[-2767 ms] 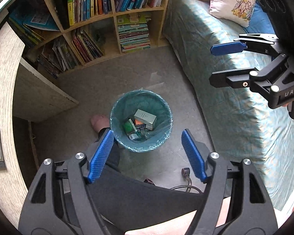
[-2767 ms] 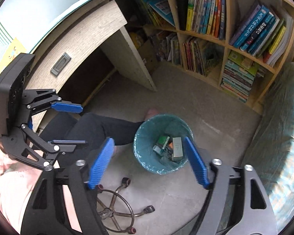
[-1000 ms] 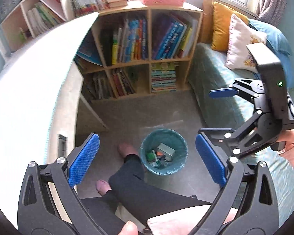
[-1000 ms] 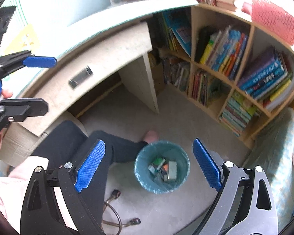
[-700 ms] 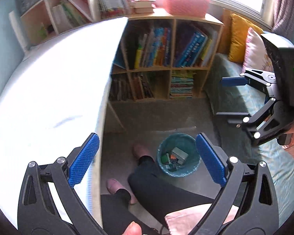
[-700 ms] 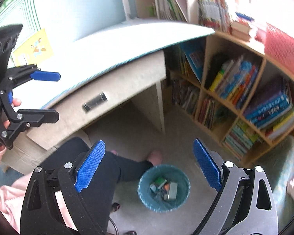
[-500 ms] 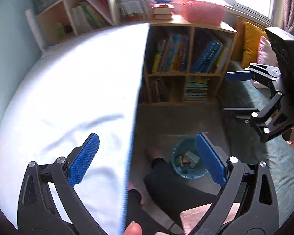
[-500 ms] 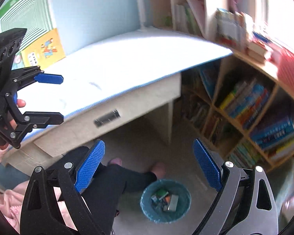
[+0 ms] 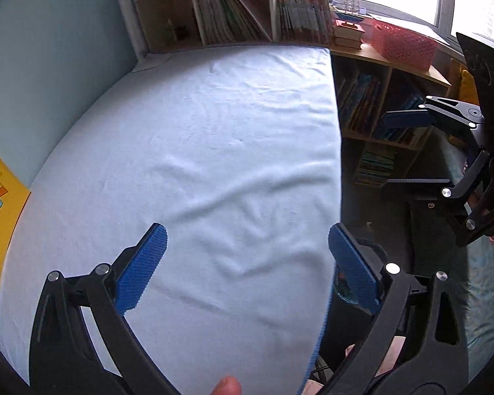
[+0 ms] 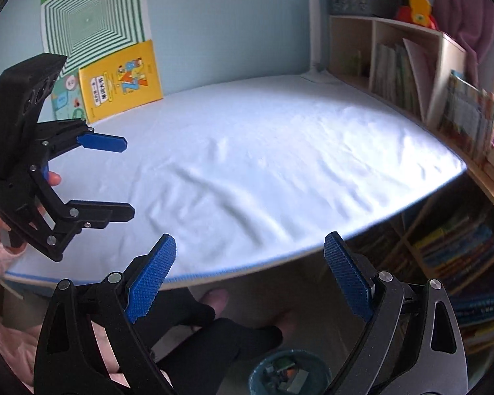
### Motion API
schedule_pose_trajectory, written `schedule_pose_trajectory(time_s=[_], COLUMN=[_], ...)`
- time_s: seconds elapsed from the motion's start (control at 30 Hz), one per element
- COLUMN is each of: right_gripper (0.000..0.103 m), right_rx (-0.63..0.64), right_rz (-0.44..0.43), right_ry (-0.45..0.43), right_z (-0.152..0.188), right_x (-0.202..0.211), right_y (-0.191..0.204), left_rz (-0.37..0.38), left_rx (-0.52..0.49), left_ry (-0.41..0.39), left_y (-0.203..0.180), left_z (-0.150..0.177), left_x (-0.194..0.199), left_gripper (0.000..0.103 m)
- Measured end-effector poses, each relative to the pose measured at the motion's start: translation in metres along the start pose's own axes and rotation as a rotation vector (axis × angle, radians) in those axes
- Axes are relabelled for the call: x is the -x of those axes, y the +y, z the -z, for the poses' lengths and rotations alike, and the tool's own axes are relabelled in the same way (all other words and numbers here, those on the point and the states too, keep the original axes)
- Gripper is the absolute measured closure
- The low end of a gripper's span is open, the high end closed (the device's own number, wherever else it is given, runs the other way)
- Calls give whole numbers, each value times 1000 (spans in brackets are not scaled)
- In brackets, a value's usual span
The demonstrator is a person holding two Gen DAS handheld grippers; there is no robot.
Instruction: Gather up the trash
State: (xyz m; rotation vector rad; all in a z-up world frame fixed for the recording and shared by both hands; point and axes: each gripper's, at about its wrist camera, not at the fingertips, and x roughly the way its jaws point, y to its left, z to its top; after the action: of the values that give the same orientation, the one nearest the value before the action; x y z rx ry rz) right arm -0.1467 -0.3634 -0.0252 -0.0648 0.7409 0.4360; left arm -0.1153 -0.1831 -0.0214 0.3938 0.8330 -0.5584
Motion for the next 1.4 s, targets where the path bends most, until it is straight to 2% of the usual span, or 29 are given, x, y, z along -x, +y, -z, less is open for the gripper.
schedule_pose_trajectory(time_s=[0.33,0.73,1.4], right_gripper=[12,12,12], right_rx=[63,82,119], right_rz=[-74,-91,-109], right_ry=[5,25,32], right_z=[-45,-76,-92], right_x=[-44,-89,-111], right_y=[38,68,91], left_rz=[-48,-109,-150], left_rx=[115,238,268], left_ry=[-7,-15,-8], left_y=[68,131,166], left_z=[17,40,54], left_x=[3,-3,-1], left_gripper=[7,7,7])
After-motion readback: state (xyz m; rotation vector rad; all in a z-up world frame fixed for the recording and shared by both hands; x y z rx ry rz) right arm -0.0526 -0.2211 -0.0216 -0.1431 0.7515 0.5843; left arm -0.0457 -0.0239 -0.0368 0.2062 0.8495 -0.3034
